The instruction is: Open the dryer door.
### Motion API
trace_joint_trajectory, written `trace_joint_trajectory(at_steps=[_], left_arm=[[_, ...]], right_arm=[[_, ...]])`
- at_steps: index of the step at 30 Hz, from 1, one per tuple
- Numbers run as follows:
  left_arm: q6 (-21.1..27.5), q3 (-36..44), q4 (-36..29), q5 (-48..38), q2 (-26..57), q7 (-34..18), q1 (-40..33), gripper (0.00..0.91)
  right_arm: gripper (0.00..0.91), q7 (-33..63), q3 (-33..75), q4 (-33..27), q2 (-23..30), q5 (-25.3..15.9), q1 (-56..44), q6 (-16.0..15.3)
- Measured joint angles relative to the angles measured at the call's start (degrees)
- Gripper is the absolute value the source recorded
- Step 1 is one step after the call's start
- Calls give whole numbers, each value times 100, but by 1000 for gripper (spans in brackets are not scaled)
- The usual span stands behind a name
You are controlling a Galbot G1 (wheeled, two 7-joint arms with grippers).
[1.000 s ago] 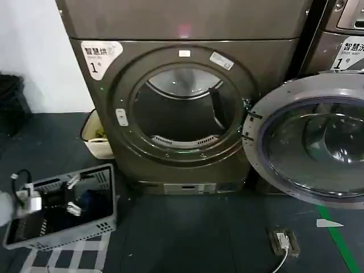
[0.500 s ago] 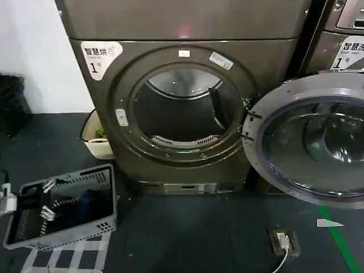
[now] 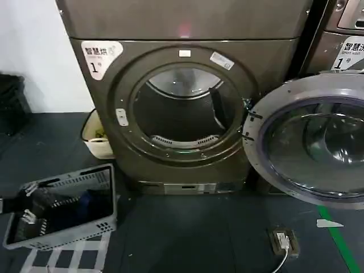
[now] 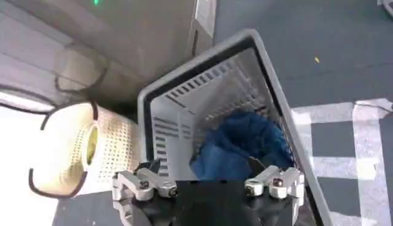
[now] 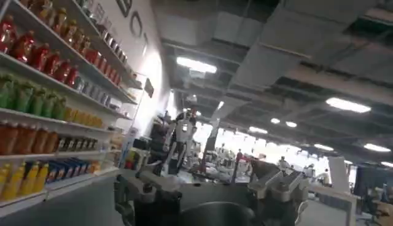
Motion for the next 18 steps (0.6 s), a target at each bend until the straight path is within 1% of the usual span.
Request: trace_joint_trajectory(at_steps=[11,18], left_arm=[[-43,-9,14,-54,175,28,106,907],[-98,-9,86,-8,213,49,164,907]], right_arm=[[907,-23,62,-81,-50,-1,60,0],[907,-30,131,-59,32,12,-22,4]])
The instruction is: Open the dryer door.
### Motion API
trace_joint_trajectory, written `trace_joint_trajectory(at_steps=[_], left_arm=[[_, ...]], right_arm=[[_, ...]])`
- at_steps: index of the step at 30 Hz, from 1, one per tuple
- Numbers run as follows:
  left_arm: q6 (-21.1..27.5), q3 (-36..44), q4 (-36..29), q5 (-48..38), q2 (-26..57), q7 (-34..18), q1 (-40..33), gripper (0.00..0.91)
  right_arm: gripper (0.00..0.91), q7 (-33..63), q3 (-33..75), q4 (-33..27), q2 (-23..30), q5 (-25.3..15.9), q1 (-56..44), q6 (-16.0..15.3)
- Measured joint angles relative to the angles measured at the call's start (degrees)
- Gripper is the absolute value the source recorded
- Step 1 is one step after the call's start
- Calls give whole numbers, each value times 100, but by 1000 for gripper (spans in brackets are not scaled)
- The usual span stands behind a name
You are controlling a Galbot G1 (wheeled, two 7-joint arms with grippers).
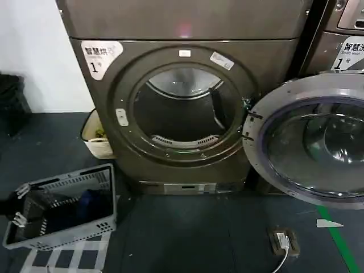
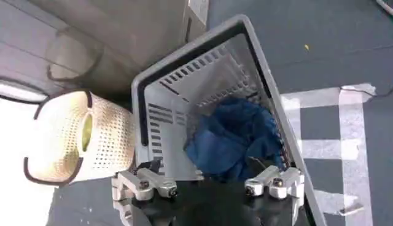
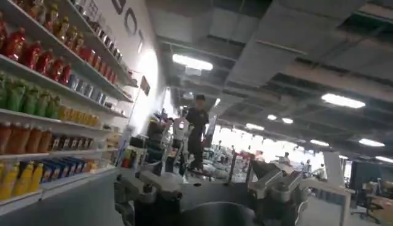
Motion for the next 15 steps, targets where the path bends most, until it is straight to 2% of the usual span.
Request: trace_joint_trajectory(at_steps=[15], left_arm=[[-14,-1,134,174,136,169,39,907]], right_arm=[[907,-16,84,27,81,36,-140,30]])
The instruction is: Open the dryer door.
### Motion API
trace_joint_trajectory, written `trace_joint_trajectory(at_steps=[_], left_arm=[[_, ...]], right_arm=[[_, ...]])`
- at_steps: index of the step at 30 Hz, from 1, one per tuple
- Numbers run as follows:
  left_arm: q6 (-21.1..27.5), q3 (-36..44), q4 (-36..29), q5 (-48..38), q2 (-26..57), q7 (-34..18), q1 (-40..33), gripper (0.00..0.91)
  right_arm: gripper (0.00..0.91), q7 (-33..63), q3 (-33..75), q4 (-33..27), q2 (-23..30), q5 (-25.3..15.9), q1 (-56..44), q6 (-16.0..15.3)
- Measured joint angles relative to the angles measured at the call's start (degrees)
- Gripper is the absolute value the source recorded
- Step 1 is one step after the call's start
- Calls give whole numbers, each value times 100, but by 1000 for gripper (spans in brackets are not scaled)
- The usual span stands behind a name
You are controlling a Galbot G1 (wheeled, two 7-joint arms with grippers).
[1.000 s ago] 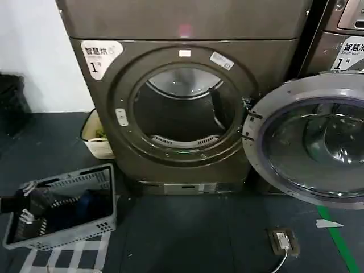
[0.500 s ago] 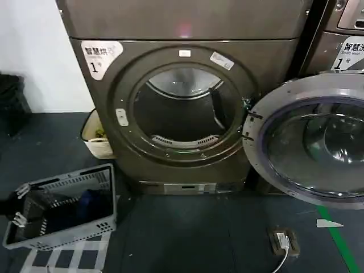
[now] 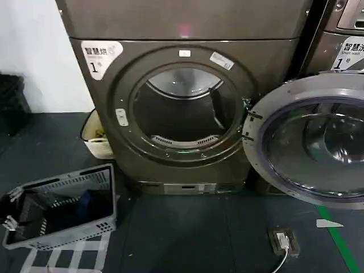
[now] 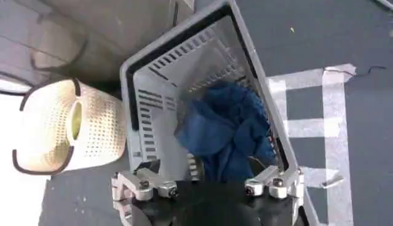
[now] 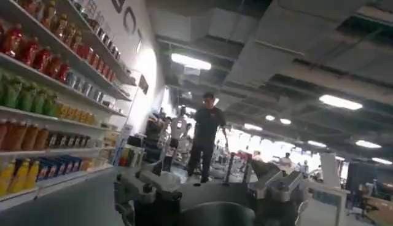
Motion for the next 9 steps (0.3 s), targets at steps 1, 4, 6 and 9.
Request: trace_joint_trajectory(at_steps=[1,4,6,9], left_arm=[[-1,0,0,0,10,1,-1,907],[-1,0,-9,1,25,3,-9,907],[-2,0,-24,-2,56,5,-5,907],[-22,0,-5,11,82,17,-2,907]], right_arm=[[907,-2,0,0,8,1,-4,4],[907,-8,4,0,19,7,-13,11],[907,-9,20,-2,19,12,-22,12],[907,-16,25,-5,22,21,-31,13]])
